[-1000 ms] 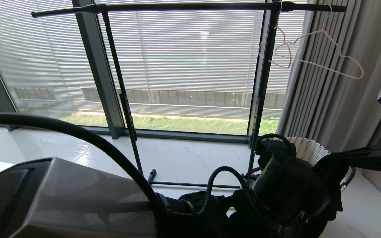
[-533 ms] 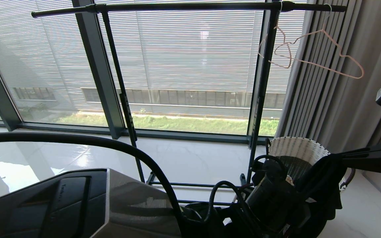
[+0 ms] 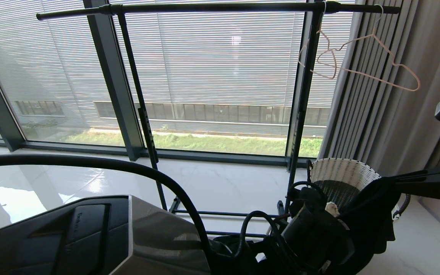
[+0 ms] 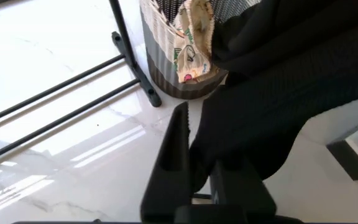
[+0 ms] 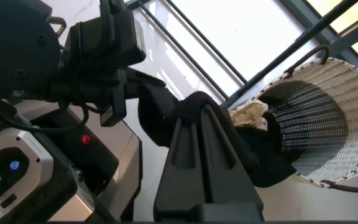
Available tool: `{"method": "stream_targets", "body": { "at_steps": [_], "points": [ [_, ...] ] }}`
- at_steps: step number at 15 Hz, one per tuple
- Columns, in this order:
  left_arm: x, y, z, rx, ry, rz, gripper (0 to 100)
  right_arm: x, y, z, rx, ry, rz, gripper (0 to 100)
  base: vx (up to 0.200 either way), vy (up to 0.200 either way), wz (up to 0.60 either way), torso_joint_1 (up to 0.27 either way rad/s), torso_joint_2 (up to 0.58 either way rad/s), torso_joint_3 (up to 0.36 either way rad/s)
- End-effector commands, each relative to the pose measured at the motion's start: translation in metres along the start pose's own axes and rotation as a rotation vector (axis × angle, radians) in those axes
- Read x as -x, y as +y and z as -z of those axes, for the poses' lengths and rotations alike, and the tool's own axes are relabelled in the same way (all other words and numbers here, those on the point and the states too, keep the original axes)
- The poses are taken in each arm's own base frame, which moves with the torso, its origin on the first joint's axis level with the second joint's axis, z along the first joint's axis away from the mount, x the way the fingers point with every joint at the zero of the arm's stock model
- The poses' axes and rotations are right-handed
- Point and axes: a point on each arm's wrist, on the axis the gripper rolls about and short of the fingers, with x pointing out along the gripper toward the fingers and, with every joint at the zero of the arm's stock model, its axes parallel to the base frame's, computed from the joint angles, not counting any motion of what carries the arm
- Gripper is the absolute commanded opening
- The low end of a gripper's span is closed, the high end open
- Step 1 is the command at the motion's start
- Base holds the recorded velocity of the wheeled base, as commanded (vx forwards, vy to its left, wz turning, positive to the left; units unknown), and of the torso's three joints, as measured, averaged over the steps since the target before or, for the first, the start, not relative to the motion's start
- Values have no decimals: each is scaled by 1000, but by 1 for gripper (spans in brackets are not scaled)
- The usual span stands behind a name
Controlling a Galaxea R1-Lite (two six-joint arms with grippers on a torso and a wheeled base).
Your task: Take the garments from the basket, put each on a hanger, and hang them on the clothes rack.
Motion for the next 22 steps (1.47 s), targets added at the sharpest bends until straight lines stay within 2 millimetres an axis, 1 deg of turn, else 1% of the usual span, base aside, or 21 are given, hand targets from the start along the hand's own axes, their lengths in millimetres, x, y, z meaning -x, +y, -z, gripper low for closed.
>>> {"method": "stream_targets", "body": {
  "at_steps": [1,2,3,4,5,6,7,8,10,12,14,15,17,18,20,21,22],
  "points": [
    [3,3,2,3,-12,-80,0,0,0,1,-23,3,0,0,0,0,0,0,0,0],
    [8,6,3,2,-27,-143,0,-1,0,1,-56,6,0,0,0,0,0,0,0,0],
    [15,7,1,6,-43,-167,0,-3,-1,1,-77,12,-1,0,0,0,0,0,0,0],
    [27,7,-5,37,-62,-160,0,-6,-1,1,-88,21,-2,0,0,0,0,0,0,0],
    [50,3,-21,131,-119,-119,0,-9,-2,1,-92,30,-3,0,0,0,0,0,0,0],
    [67,1,-32,180,-150,-83,0,-12,-3,0,-92,33,-4,0,0,0,0,0,0,0],
    [93,8,-38,189,-145,-76,0,-17,-4,-2,-90,24,-5,0,0,0,0,0,0,0],
    [119,16,-41,194,-135,-71,0,-26,-5,-3,-87,16,-6,0,0,0,0,0,0,0],
    [160,32,-50,225,-144,-55,0,-41,-8,-4,-77,-34,-13,0,0,0,0,0,0,0],
    [202,48,-58,232,-144,-50,0,-47,-6,-8,-62,-65,-24,0,0,0,0,0,0,0],
    [237,58,-66,245,-167,-6,0,-48,-2,-15,-39,-110,-45,0,0,0,0,0,0,0],
    [251,61,-72,254,-186,6,0,-49,0,-17,-31,-121,-52,0,0,0,0,0,0,0],
    [267,67,-79,265,-208,6,0,-49,2,-19,-25,-130,-59,0,0,0,0,0,0,0],
    [269,70,-80,265,-207,-3,0,-48,1,-20,-22,-136,-56,0,0,0,0,0,0,0],
    [266,77,-80,242,-192,-50,0,-46,1,-23,-21,-146,-51,0,0,0,0,0,0,0],
    [264,83,-80,161,-188,-90,0,-42,1,-23,-21,-152,-49,0,0,0,0,0,0,0],
    [264,84,-81,132,-189,-93,0,-41,2,-22,-20,-150,-49,0,0,0,0,0,0,0]
  ]
}}
